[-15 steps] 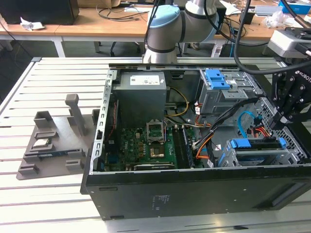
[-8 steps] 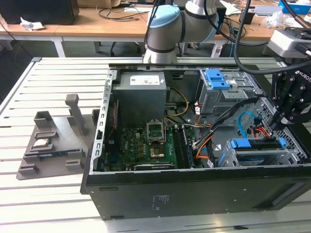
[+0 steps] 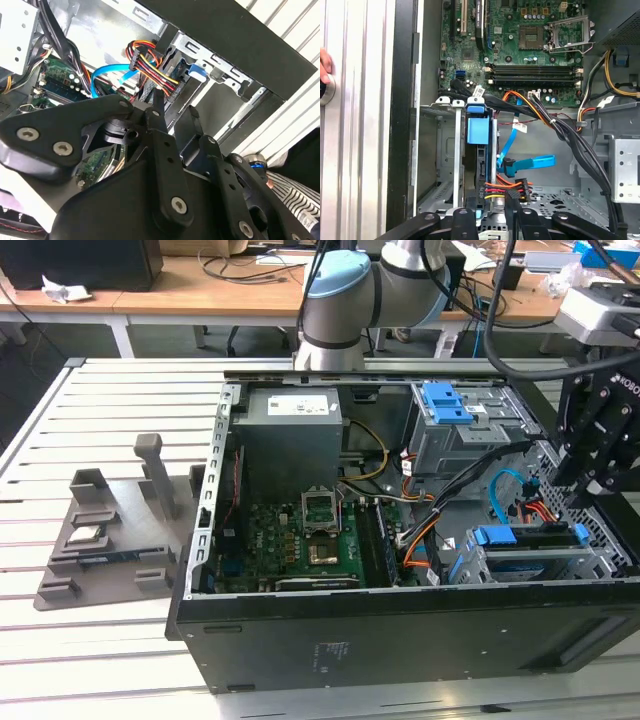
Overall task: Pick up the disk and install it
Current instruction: 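Insert the second disk wire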
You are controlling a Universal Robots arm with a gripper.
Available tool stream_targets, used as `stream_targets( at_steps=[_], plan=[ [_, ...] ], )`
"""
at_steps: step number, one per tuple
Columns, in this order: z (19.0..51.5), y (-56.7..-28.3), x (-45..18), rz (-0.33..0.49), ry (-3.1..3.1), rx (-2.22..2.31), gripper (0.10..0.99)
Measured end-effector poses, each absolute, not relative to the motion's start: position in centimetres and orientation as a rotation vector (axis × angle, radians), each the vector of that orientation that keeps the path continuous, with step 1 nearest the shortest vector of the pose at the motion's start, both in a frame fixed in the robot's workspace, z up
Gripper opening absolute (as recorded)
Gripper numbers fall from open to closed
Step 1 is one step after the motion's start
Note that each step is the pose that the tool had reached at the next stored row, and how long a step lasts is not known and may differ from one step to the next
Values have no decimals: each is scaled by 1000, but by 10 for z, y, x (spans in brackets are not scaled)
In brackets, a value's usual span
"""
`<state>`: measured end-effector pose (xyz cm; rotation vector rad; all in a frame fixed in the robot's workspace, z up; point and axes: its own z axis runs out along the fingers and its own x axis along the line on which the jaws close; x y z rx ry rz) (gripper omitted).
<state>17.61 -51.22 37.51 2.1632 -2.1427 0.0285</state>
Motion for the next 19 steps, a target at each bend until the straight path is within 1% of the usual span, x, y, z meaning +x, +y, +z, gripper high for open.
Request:
stream_targets(
  at_steps=[2, 5, 9, 18, 19],
  plan=[
    [375, -504, 170, 27, -2142, 2165, 361],
    [375, -501, 159, 27, -2142, 2165, 361],
    [373, -502, 146, 29, -2121, 2186, 361],
    [371, -502, 145, 29, -2113, 2194, 361],
    [371, -502, 145, 29, -2113, 2194, 349]
  ],
)
